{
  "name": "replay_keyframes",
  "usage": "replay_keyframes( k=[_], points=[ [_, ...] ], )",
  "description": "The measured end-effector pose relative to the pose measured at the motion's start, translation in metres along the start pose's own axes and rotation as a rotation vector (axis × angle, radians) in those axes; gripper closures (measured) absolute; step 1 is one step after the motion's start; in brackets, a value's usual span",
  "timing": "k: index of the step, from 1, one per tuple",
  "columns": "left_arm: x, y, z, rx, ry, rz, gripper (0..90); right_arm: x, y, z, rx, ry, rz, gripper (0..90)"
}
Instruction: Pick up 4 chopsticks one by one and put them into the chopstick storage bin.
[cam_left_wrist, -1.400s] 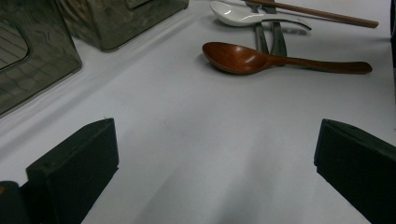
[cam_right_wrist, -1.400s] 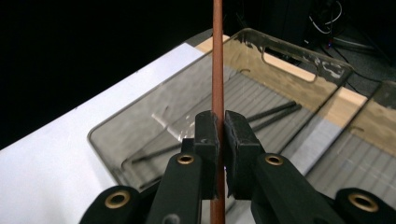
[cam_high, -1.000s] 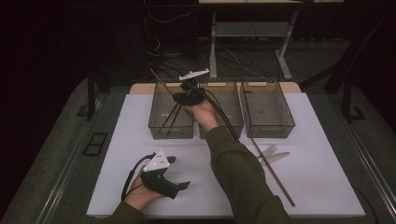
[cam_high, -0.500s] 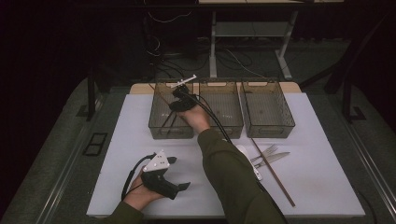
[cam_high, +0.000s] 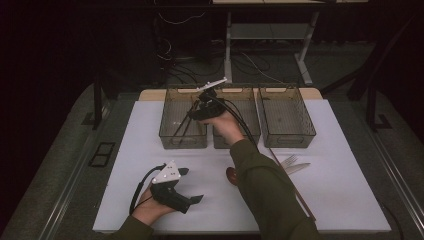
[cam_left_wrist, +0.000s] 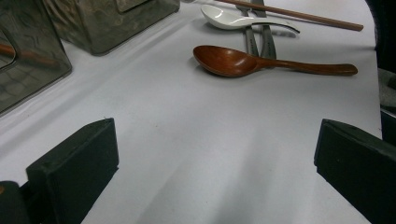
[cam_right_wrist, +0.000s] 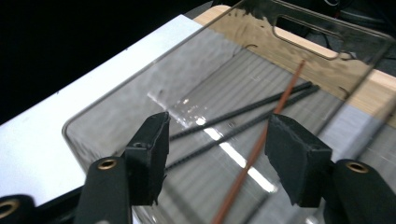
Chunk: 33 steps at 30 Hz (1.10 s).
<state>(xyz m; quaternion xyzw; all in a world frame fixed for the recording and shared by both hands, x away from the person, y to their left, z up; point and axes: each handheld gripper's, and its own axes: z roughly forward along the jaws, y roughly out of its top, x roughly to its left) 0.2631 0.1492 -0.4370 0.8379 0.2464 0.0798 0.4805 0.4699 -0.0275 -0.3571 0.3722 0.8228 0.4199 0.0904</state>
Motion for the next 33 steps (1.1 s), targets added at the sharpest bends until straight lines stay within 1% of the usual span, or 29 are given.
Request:
replay_keyframes(
  k=[4, 8, 13, 16, 17, 18, 19, 20, 28, 29, 33],
  points=[
    [0.001, 0.0, 0.0, 0.002, 0.001, 0.003, 0.0, -0.006, -0.007, -0.018, -0.017, -0.004, -0.007, 37.9],
    [0.001, 0.0, 0.0, 0.005, 0.002, -0.004, 0.0, -0.013, -0.013, -0.036, -0.031, -0.003, -0.006, 36.6],
    [0.0, -0.001, 0.001, 0.003, 0.004, -0.01, 0.0, -0.019, -0.018, -0.056, -0.065, 0.013, 0.001, 35.7],
    [0.0, -0.001, 0.001, 0.003, 0.005, -0.012, 0.0, -0.02, -0.022, -0.065, -0.073, 0.015, -0.008, 35.2],
    [0.0, -0.001, 0.0, 0.01, 0.006, -0.006, 0.0, -0.02, -0.024, -0.068, -0.075, 0.02, -0.008, 35.0],
    [0.0, -0.001, 0.001, 0.0, 0.007, -0.013, 0.0, -0.021, -0.026, -0.07, -0.075, 0.023, -0.013, 34.8],
    [0.0, -0.001, 0.0, 0.004, 0.007, -0.011, 0.0, -0.021, -0.027, -0.073, -0.078, 0.023, -0.016, 34.6],
    [0.001, -0.001, 0.0, 0.009, 0.007, -0.006, 0.0, -0.021, -0.029, -0.076, -0.079, 0.026, -0.017, 34.6],
    [0.001, -0.001, 0.0, 0.008, 0.01, -0.007, 0.0, -0.024, -0.044, -0.095, -0.079, 0.039, -0.025, 32.4],
    [0.002, -0.001, 0.0, 0.008, 0.012, -0.003, 0.0, -0.025, -0.045, -0.098, -0.079, 0.04, -0.023, 32.0],
    [0.001, -0.001, 0.0, 0.005, 0.01, -0.013, 0.0, -0.027, -0.054, -0.107, -0.07, 0.03, -0.023, 31.0]
  ],
)
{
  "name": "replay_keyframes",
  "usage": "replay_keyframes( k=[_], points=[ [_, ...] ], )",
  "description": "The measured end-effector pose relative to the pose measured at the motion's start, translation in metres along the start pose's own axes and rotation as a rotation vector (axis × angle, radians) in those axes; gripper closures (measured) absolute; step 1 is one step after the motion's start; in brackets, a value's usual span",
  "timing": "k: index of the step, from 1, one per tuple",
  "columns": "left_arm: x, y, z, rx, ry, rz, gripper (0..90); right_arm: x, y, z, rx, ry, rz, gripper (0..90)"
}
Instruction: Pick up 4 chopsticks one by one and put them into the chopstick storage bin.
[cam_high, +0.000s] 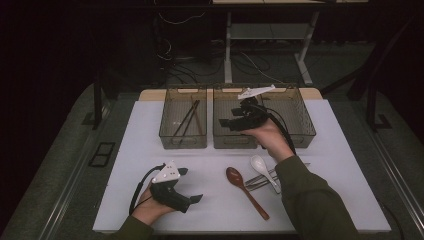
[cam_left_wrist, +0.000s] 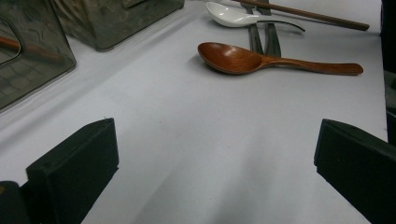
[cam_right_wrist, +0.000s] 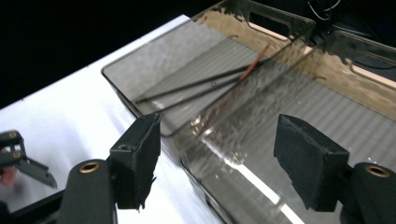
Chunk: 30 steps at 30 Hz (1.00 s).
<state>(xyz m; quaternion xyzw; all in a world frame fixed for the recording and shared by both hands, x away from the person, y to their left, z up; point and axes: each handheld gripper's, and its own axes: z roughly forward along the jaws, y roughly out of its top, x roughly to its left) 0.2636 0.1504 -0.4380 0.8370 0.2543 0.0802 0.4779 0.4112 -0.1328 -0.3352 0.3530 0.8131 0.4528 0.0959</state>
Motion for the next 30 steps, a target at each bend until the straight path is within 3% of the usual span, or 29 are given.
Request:
replay_keyframes(
  k=[12, 23, 30],
  points=[
    [0.002, -0.002, -0.001, 0.002, 0.006, -0.01, 0.0, -0.011, -0.032, -0.031, -0.003, -0.013, 0.01, 30.1],
    [0.002, -0.002, -0.002, 0.006, 0.014, -0.011, 0.0, -0.02, -0.073, -0.065, -0.02, -0.029, 0.056, 30.0],
    [0.002, -0.002, -0.002, 0.004, 0.018, -0.011, 0.0, -0.019, -0.099, -0.08, -0.001, -0.034, 0.051, 30.1]
  ],
)
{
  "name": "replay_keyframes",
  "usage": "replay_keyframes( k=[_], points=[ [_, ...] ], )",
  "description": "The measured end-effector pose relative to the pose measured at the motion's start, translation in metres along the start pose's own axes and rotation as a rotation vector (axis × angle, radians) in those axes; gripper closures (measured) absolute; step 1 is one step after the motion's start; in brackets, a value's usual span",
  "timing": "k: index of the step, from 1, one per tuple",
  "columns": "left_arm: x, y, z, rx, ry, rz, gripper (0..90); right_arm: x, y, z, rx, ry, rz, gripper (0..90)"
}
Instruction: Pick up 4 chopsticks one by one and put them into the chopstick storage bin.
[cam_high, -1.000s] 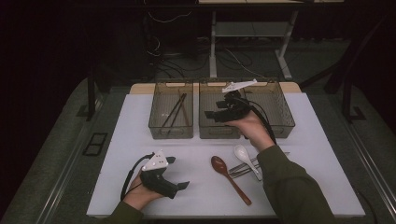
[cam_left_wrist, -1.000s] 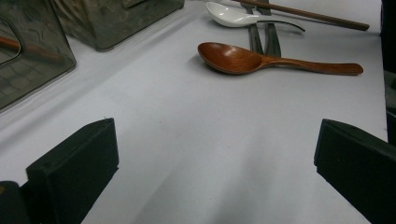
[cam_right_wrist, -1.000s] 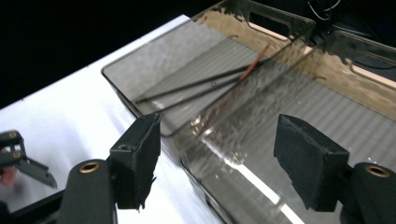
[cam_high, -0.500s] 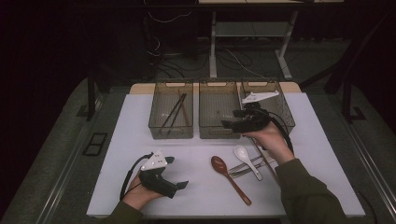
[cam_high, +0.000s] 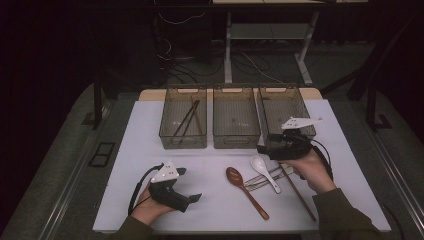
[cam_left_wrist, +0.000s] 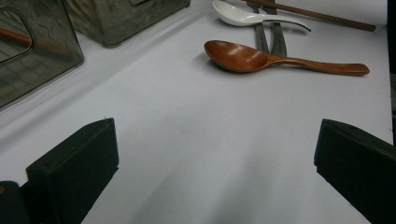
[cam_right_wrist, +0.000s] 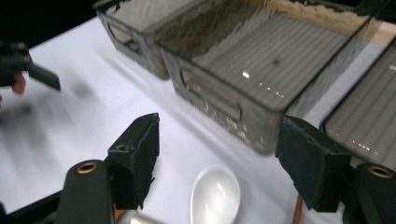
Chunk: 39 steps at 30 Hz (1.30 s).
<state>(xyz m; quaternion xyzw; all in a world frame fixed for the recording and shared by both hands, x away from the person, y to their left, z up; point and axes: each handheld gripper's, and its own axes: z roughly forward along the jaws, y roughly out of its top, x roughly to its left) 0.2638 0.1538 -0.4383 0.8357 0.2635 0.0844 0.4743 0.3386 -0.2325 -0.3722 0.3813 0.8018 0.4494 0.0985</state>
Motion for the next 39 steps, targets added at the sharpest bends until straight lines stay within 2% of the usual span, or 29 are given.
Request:
replay_keyframes(
  k=[5, 12, 26, 31, 33, 39],
  points=[
    [0.0, 0.0, -0.001, -0.002, -0.001, 0.003, 0.0, 0.001, -0.015, -0.008, 0.02, -0.007, -0.011, 30.1],
    [-0.001, 0.0, -0.001, 0.0, 0.0, 0.003, 0.0, 0.0, -0.035, -0.019, 0.036, -0.016, -0.002, 30.1],
    [-0.001, -0.001, -0.002, -0.001, 0.001, 0.0, 0.0, 0.002, -0.062, -0.033, 0.073, -0.031, 0.008, 31.8],
    [-0.001, 0.001, -0.002, 0.006, 0.003, 0.01, 0.0, 0.001, -0.075, -0.04, 0.101, -0.054, 0.004, 35.4],
    [-0.002, 0.001, -0.002, 0.006, 0.003, 0.011, 0.0, 0.001, -0.081, -0.043, 0.109, -0.059, 0.017, 37.5],
    [-0.001, 0.0, -0.002, 0.003, 0.006, 0.005, 0.0, -0.001, -0.099, -0.05, 0.148, -0.098, 0.016, 46.9]
  ],
)
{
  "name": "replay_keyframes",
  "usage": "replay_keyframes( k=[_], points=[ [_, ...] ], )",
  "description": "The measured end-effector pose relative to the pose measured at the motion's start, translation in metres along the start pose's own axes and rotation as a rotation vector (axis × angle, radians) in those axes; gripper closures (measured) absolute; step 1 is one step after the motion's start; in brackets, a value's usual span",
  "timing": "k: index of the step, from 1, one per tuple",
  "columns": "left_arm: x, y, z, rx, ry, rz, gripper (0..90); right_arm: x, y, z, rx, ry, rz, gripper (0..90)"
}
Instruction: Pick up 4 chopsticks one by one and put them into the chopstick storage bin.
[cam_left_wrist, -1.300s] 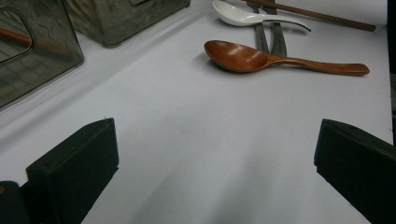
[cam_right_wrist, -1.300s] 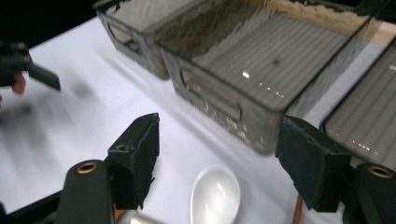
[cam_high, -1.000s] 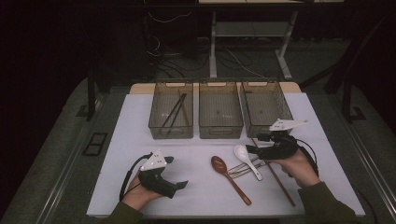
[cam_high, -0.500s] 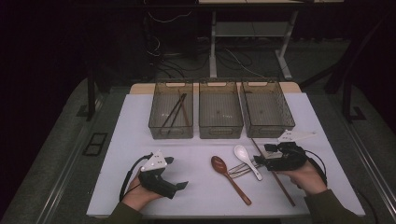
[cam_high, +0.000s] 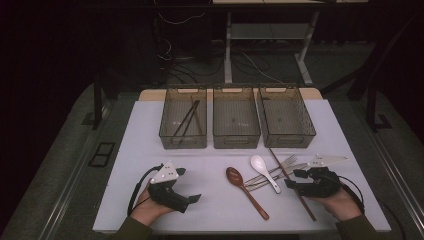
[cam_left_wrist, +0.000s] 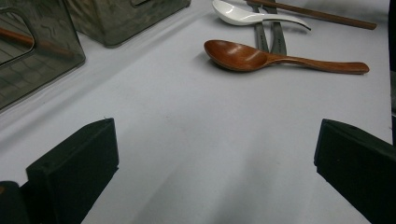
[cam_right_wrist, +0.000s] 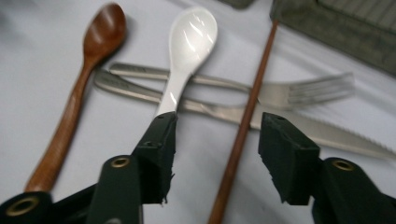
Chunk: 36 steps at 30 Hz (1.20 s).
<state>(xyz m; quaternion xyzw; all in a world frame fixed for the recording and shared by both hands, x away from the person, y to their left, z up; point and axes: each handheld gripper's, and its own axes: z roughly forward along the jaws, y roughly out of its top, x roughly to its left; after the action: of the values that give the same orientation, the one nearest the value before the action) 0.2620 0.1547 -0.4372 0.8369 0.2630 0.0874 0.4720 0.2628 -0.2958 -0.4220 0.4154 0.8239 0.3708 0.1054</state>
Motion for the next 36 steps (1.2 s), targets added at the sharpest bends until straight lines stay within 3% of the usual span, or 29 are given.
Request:
replay_keyframes(
  k=[5, 9, 16, 20, 25, 36],
  points=[
    [0.0, 0.0, 0.0, 0.005, 0.001, 0.005, 0.0, -0.004, -0.011, 0.0, 0.036, -0.016, 0.019, 54.9],
    [0.0, 0.0, 0.0, 0.004, 0.001, 0.005, 0.0, -0.003, -0.014, 0.002, 0.061, -0.016, 0.018, 64.4],
    [-0.001, 0.0, 0.0, 0.004, 0.001, 0.006, 0.0, -0.003, -0.017, 0.01, 0.114, -0.034, 0.004, 72.5],
    [0.0, -0.001, 0.0, 0.005, -0.001, 0.007, 0.0, -0.003, -0.016, 0.013, 0.12, -0.05, -0.017, 76.1],
    [0.0, 0.0, 0.001, 0.008, -0.002, 0.009, 0.0, -0.004, -0.016, 0.012, 0.126, -0.06, -0.007, 81.9],
    [0.0, 0.0, 0.002, 0.01, -0.007, 0.009, 0.0, -0.007, -0.016, 0.011, 0.127, -0.06, 0.024, 83.2]
  ],
)
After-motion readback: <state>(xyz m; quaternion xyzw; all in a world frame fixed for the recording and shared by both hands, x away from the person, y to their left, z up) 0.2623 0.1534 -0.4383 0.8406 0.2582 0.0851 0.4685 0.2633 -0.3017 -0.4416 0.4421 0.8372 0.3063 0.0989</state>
